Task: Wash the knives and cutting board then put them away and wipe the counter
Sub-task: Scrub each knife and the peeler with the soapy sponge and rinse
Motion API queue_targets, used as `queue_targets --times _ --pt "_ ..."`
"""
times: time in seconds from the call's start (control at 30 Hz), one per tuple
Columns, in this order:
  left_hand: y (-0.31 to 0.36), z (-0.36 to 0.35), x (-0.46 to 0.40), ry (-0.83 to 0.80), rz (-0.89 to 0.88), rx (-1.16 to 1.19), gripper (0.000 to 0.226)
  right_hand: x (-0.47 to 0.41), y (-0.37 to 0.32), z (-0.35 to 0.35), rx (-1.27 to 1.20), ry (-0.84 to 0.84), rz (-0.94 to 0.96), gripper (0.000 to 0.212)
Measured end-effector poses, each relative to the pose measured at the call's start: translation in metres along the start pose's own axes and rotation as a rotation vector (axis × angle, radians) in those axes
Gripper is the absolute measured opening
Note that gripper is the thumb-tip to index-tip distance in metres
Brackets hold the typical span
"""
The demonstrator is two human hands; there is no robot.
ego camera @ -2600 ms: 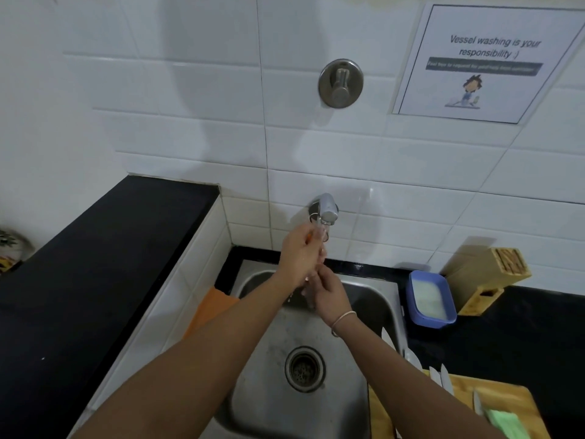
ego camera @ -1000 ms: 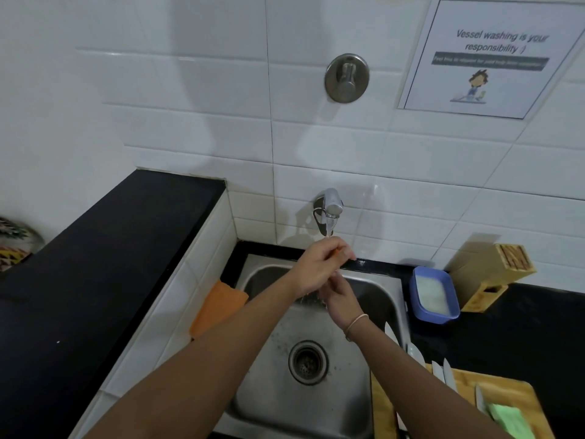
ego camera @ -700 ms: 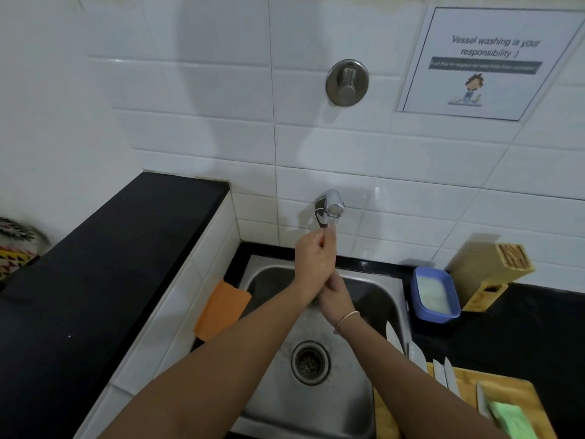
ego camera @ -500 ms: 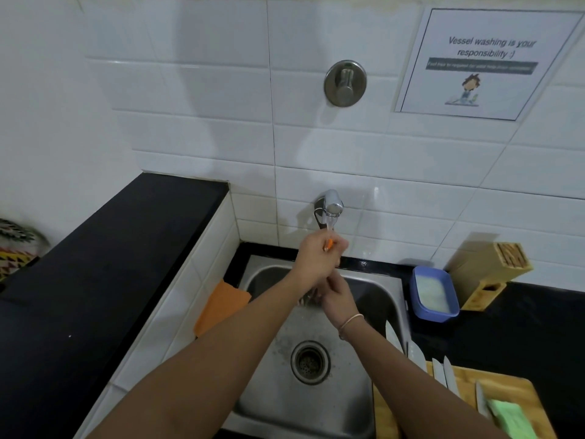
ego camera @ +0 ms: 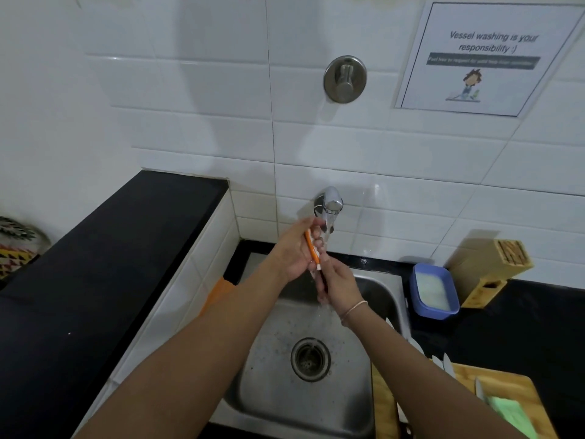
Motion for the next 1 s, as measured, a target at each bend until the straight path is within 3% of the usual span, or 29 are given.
queue_targets --times 0.07,0.17,0.23,0.4,0.5,0.63,0.7,0.87,1.0 --pt "0.004 0.005 -0.004 0.049 0.003 0.057 0.026 -0.004 0.002 -0.005 -0.157 -0.056 -0.071 0.04" --pt "0.014 0.013 -0.006 0.145 -0.007 0.082 0.028 -0.005 -0.003 -0.017 -0.421 -0.26 -0.136 0.018" --pt "0.021 0.017 -0.007 0.173 -0.017 0.071 0.029 -0.003 -0.009 -0.019 -0.513 -0.343 -0.165 0.025" --pt "0.022 0.011 -0.009 0.19 -0.011 0.037 0.031 -0.012 -0.011 -0.005 -0.356 -0.181 -0.135 0.026" --pt "0.022 0.011 -0.011 0.208 -0.015 0.027 0.03 -0.013 -0.003 -0.003 -0.408 -0.104 -0.167 0.033" --pt "0.018 0.013 -0.013 0.23 0.0 -0.002 0.03 -0.003 0.001 -0.016 -0.641 -0.317 -0.24 0.02" --pt "0.017 0.01 -0.014 0.218 0.01 -0.017 0.028 0.002 0.002 -0.021 -0.751 -0.399 -0.273 0.027" --pt "0.023 -0.005 -0.015 0.162 -0.007 -0.067 0.026 -0.005 0.001 -0.018 -0.654 -0.271 -0.237 0.026" --pt "0.023 -0.004 -0.018 0.214 0.003 -0.108 0.026 -0.008 0.007 -0.016 -0.388 -0.143 -0.18 0.047"
Point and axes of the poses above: each hand's wrist, its own x-axis away from the middle knuckle, its own z-axis out of the back of the hand, y = z × x, the point moved 8 cm from there along -x, towards the middle knuckle, and after that the axes turned 6 degrees about -y, right-handed, at the moved point
